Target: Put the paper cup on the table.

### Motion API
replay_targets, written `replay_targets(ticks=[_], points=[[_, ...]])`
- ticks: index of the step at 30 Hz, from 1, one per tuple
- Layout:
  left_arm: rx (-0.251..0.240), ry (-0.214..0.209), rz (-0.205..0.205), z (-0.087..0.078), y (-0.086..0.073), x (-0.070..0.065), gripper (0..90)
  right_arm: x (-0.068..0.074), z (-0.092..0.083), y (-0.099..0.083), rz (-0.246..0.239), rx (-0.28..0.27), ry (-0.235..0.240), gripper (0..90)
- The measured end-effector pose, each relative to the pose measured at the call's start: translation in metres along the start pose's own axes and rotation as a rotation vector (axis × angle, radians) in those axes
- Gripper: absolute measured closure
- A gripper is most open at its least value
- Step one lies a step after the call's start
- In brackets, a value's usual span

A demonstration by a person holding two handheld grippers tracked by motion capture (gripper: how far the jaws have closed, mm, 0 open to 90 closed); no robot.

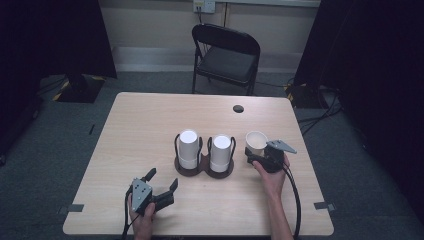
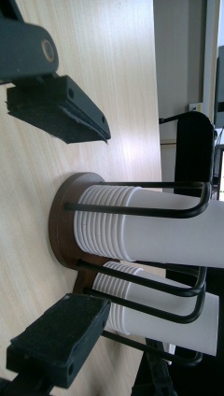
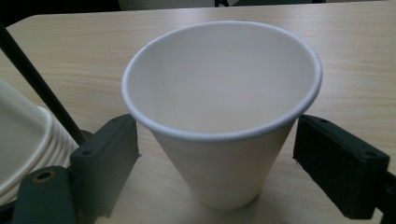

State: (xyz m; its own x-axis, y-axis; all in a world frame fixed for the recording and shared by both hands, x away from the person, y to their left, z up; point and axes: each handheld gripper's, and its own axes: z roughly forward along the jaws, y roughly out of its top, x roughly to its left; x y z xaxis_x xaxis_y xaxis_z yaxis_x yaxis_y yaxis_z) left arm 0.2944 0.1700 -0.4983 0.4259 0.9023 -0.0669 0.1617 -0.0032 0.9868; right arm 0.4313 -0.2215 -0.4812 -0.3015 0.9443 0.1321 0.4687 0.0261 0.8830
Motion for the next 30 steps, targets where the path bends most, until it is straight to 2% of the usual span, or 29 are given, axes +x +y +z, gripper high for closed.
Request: replay_targets(ticks=[5, 9, 14, 17, 22, 26, 28, 30], points=[[0.005, 0.003, 0.005, 0.0, 0.0, 0.0, 15.9, -0.001, -0.007, -0.005, 0.028, 0.003, -0.002, 13.8], [0.009, 0.014, 0.003, 0.0, 0.0, -0.001, 16.0, 0.003, -0.016, -0.006, 0.025, -0.027, 0.005, 14.0], [0.012, 0.032, 0.027, 0.001, 0.0, -0.003, 16.6, 0.009, -0.028, -0.007, 0.005, -0.052, 0.002, 16.0], [0.014, 0.031, 0.02, 0.001, 0.0, -0.002, 16.6, 0.014, -0.035, -0.007, 0.006, -0.062, -0.008, 16.2], [0.018, 0.035, 0.018, 0.001, 0.001, -0.002, 16.6, 0.023, -0.046, -0.006, -0.009, -0.09, 0.014, 15.0], [0.017, 0.033, 0.015, 0.001, 0.001, -0.002, 16.5, 0.03, -0.05, -0.008, -0.027, -0.087, -0.023, 14.9], [0.013, 0.033, 0.009, 0.001, 0.0, -0.002, 16.5, 0.033, -0.051, -0.01, -0.025, -0.077, -0.025, 15.2], [0.013, 0.033, 0.008, 0.001, 0.001, -0.002, 16.5, 0.034, -0.053, -0.013, -0.017, -0.094, -0.013, 15.1]])
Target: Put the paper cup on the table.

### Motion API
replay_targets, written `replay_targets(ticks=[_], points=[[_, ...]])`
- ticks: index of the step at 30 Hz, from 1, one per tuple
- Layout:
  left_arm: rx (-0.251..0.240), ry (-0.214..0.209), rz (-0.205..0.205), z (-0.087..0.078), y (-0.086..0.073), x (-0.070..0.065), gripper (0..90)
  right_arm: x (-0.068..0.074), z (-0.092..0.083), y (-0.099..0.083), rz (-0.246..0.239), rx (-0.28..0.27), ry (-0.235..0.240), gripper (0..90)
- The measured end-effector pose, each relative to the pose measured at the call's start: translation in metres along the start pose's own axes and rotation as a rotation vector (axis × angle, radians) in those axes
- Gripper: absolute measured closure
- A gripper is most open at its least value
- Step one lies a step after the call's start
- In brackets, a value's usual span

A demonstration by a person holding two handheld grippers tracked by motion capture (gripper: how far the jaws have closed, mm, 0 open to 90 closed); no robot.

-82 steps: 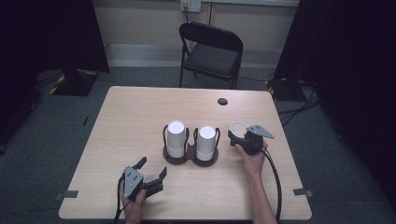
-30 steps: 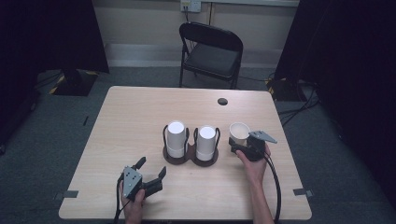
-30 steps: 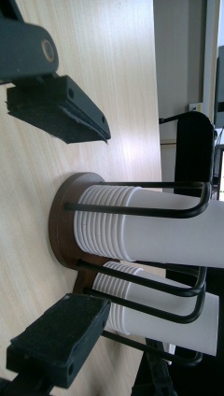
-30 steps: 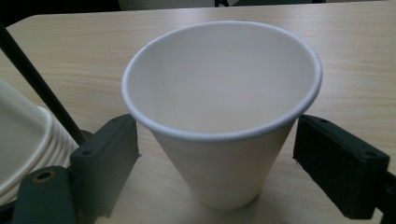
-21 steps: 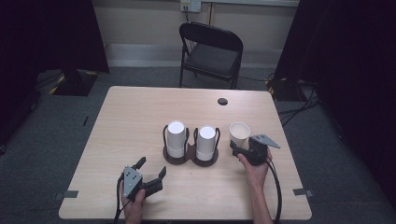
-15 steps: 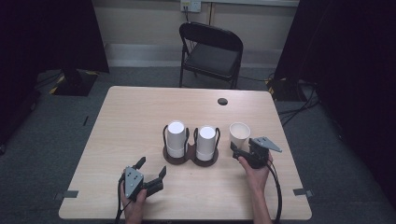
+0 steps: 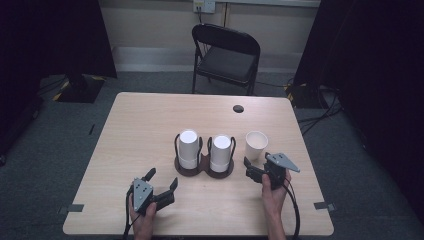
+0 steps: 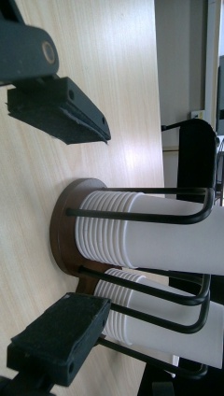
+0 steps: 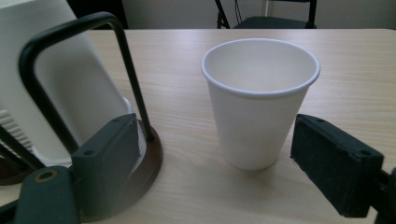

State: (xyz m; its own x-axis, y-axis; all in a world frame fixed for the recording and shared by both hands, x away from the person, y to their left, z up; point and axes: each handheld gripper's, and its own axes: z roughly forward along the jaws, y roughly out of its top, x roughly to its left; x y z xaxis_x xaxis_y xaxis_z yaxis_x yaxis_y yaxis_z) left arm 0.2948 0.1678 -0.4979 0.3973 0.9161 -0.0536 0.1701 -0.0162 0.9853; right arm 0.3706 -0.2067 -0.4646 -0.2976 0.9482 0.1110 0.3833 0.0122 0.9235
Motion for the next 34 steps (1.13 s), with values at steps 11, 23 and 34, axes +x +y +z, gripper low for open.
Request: replay_targets(ticks=[11, 23, 34], points=[[0.011, 0.008, -0.002, 0.001, 0.001, 0.0, 16.5, 0.014, -0.017, -0.021, -0.021, -0.022, 0.002, 14.0], [0.016, 0.02, -0.007, 0.001, 0.001, 0.0, 16.5, 0.037, -0.029, -0.044, -0.056, -0.046, 0.041, 15.4], [0.02, 0.017, -0.015, 0.002, 0.001, 0.001, 15.9, 0.046, -0.03, -0.049, -0.086, -0.032, 0.048, 16.1]])
